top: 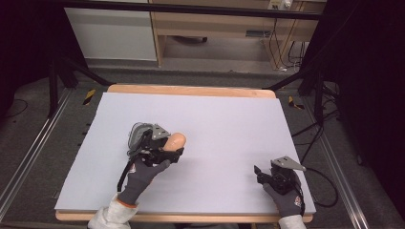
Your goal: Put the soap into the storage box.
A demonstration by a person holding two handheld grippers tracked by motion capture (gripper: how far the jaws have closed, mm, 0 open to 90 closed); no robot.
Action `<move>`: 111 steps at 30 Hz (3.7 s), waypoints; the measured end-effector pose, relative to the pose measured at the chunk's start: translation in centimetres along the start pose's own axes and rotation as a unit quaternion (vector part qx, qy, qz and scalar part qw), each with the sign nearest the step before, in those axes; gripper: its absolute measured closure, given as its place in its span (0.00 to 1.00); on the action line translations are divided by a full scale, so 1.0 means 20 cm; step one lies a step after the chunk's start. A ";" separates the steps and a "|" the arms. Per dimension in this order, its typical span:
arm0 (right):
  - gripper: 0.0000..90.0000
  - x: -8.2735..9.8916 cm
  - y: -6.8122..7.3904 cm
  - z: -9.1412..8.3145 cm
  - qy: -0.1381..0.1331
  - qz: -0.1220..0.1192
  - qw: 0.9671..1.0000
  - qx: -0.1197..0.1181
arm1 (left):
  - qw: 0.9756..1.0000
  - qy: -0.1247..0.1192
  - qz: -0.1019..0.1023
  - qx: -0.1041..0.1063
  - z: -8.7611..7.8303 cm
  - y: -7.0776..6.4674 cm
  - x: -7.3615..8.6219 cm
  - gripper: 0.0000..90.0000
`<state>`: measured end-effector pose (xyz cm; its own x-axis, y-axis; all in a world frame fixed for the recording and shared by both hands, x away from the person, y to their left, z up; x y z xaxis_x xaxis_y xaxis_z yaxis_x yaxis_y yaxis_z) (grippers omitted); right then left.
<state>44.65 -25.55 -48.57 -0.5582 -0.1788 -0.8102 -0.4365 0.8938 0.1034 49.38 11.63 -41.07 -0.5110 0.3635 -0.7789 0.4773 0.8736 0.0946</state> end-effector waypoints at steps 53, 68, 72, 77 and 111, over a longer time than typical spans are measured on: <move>0.34 0.00 0.01 0.01 0.002 -0.001 1.000 -0.004 | 0.995 0.002 -0.059 -0.086 -0.01 0.44 0.04 0.35; 0.34 0.00 0.01 0.02 0.004 -0.003 1.000 -0.004 | 0.992 0.023 -0.067 -0.102 0.07 0.50 0.07 0.35; 0.34 0.00 0.01 0.02 0.005 -0.001 1.000 -0.006 | 0.992 0.028 -0.068 -0.104 0.09 0.50 0.08 0.35; 0.34 0.00 0.01 0.02 0.005 -0.001 1.000 -0.007 | 0.991 0.037 -0.066 -0.107 0.10 0.52 0.10 0.35; 0.34 0.00 0.01 0.02 0.007 -0.005 1.000 -0.008 | 0.991 0.052 -0.076 -0.097 0.18 0.52 0.17 0.35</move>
<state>44.79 -25.18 -48.79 -0.5630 -0.1933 -0.8035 -0.4527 0.8856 0.1041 55.15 20.73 -45.02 -0.6419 0.2461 -0.7262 0.2481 0.9628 0.1071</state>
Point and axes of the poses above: each handheld gripper's, and its own axes: z roughly forward along the jaws, x roughly out of its underside, y roughly to its left, the point moved 3 cm from there along z, roughly forward along the jaws, and after that the axes turned 11 degrees about -x, right-handed, at the moved point
